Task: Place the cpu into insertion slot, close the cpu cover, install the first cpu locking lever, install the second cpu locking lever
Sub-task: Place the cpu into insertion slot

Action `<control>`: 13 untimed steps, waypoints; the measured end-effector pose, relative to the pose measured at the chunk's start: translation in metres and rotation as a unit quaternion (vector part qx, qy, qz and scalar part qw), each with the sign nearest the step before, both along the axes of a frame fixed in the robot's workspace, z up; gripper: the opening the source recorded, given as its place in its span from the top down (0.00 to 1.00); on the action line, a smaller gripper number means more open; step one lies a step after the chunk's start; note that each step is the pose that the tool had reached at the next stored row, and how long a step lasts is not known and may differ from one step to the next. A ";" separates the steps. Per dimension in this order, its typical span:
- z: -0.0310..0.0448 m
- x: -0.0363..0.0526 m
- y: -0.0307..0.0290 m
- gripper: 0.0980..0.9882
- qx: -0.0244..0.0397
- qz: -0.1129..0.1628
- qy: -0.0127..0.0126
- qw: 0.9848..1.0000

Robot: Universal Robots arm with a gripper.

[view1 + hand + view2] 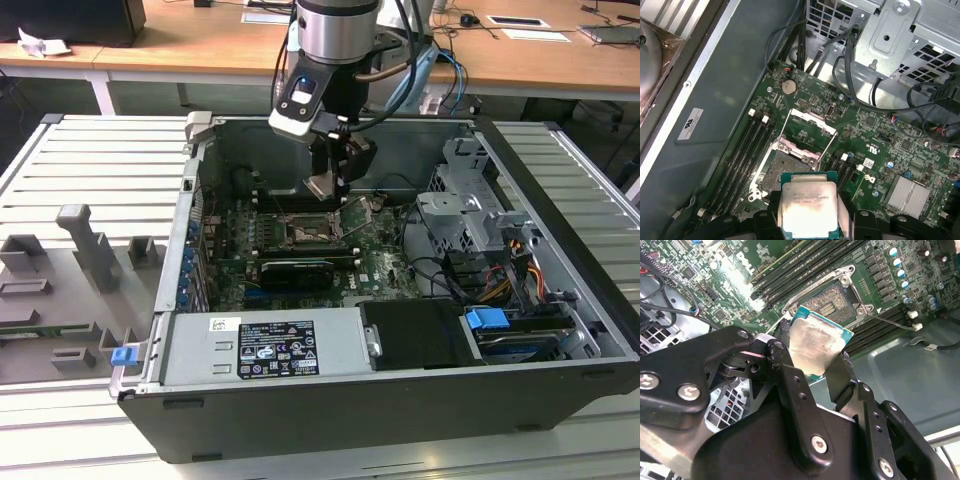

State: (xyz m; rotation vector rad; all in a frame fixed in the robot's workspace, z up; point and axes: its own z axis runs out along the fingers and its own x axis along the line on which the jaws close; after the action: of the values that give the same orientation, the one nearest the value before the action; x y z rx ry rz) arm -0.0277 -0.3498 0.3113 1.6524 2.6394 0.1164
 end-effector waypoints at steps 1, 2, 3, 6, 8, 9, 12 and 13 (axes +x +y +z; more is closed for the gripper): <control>-0.0001 0.0000 0.0000 0.52 0.000 -0.004 0.000 1.000; -0.0003 0.0001 0.0000 0.52 0.000 -0.007 0.000 1.000; -0.0003 0.0001 0.0000 0.52 0.000 -0.010 0.000 1.000; -0.0008 0.0002 0.0000 0.52 0.000 -0.031 0.000 1.000; -0.0011 0.0002 0.0000 0.52 0.000 -0.041 0.000 0.999; -0.0012 0.0002 0.0000 0.52 0.000 -0.047 0.000 0.999; -0.0022 0.0002 0.0000 0.52 0.000 -0.057 0.000 0.998; -0.0028 0.0002 0.0000 0.52 0.000 -0.058 0.000 0.998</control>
State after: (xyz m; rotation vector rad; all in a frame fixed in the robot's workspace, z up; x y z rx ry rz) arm -0.0274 -0.3498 0.3085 1.8015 2.5350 0.1131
